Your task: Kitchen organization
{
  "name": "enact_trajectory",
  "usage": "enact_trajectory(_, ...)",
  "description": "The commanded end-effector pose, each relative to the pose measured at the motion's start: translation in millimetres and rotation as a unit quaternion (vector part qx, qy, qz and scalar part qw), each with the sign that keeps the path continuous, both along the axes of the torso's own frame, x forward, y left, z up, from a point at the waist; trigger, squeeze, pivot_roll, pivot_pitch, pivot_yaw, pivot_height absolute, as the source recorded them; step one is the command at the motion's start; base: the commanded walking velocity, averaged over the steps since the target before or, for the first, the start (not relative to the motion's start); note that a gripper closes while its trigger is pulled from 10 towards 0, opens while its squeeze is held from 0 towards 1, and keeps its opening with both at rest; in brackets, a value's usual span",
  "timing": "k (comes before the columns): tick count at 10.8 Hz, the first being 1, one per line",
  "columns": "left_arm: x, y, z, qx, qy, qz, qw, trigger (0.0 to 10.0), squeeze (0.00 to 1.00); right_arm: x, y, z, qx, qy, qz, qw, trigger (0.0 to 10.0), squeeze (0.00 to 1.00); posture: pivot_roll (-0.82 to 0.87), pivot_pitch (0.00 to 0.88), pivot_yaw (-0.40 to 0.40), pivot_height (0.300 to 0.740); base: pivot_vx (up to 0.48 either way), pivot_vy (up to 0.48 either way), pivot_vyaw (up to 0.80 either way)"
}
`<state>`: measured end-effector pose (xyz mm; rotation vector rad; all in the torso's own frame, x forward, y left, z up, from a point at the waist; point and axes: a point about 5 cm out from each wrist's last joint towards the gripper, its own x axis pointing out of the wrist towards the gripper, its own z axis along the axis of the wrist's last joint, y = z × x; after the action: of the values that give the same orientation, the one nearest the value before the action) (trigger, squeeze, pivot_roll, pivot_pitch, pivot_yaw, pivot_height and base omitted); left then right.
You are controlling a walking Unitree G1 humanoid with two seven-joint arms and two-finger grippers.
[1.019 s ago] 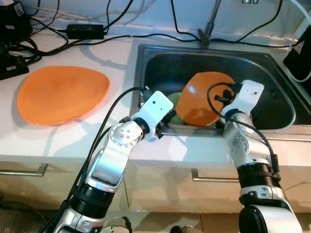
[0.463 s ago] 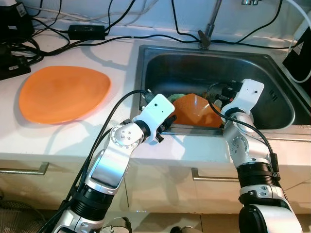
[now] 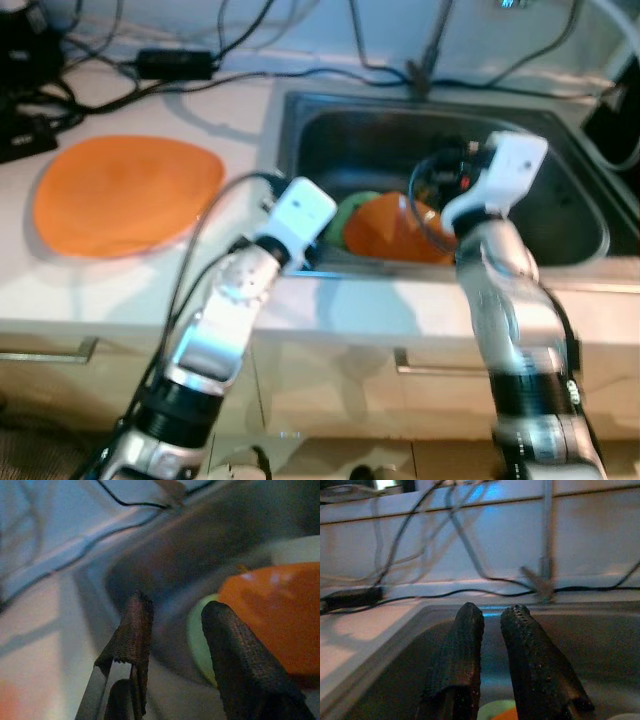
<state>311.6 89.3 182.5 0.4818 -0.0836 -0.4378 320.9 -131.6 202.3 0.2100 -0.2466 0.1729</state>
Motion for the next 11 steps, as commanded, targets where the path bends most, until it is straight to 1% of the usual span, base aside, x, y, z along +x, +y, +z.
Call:
enact_trajectory(1, -0.7, 5.6, 5.3, -0.001, -0.034, 0.015, 0.999, 10.0, 0.00, -11.1, -3.1, 0.9, 0.006, -0.002, 0.008, 1.000, 10.0, 0.00, 0.07, 0.092, -0.071, 0.740, 0.000, 0.000, 0.00)
enact_trajectory(2, -1.1, 10.4, 6.6, -0.001, -0.047, 0.026, 0.999, 10.0, 0.00, -17.4, -3.8, -1.4, 0.011, 0.001, 0.013, 1.000, 10.0, 0.00, 0.06, 0.096, -0.067, 0.740, 0.000, 0.000, 0.00)
enact_trajectory(3, -1.6, 15.9, 9.3, 0.017, -0.070, 0.037, 0.997, 10.0, 0.00, -25.8, -2.4, -7.3, 0.016, 0.014, 0.026, 0.999, 10.0, 0.00, 0.07, 0.100, -0.067, 0.740, 0.000, 0.000, 0.00)
enact_trajectory(4, -3.9, 29.2, 15.1, 0.097, -0.111, 0.062, 0.987, 10.0, 0.00, -37.9, 1.6, -23.4, 0.028, 0.046, 0.046, 0.997, 10.0, 0.00, 0.07, 0.105, -0.064, 0.740, 0.000, 0.000, 0.00)
enact_trajectory(5, -10.9, 47.9, 16.1, 0.180, -0.132, 0.099, 0.970, 10.0, 0.00, -42.5, 1.7, -37.5, 0.036, 0.074, 0.040, 0.996, 10.0, 0.00, 0.08, 0.112, -0.061, 0.740, 0.000, 0.000, 0.00)
enact_trajectory(6, -16.1, 55.0, 15.6, 0.233, -0.143, 0.106, 0.956, 10.0, 0.00, -43.1, 1.3, -43.6, 0.040, 0.085, 0.037, 0.995, 10.0, 0.00, 0.08, 0.115, -0.062, 0.740, 0.000, 0.000, 0.00)
enact_trajectory(7, -23.0, 66.9, 15.4, 0.277, -0.140, 0.129, 0.942, 10.0, 0.00, -43.2, 2.2, -51.5, 0.043, 0.100, 0.037, 0.993, 10.0, 0.00, 0.09, 0.118, -0.064, 0.740, 0.000, 0.000, 0.00)
enact_trajectory(8, -27.3, 75.8, 16.9, 0.298, -0.137, 0.147, 0.933, 10.0, 1.00, -43.4, 3.5, -56.3, 0.049, 0.111, 0.037, 0.992, 10.0, 0.00, 0.10, 0.123, -0.070, 0.740, 0.000, 0.000, 0.00)
enact_trajectory(9, -30.8, 79.4, 17.6, 0.315, -0.131, 0.152, 0.927, 10.0, 1.00, -43.7, 5.7, -58.3, 0.049, 0.116, 0.041, 0.991, 10.0, 0.00, 0.10, 0.123, -0.070, 0.740, 0.000, 0.000, 0.00)
enact_trajectory(10, -37.0, 78.6, 16.9, 0.340, -0.114, 0.142, 0.923, 10.0, 1.00, -43.3, 9.0, -58.8, 0.048, 0.116, 0.047, 0.991, 10.0, 0.00, 0.10, 0.123, -0.070, 0.740, 0.000, 0.000, 0.00)
enact_trajectory(11, -40.6, 77.9, 20.0, 0.368, -0.103, 0.145, 0.913, 10.0, 1.00, -42.3, 10.5, -58.8, 0.050, 0.115, 0.049, 0.991, 10.0, 0.00, 0.10, 0.129, -0.074, 0.740, 0.000, 0.000, 0.00)
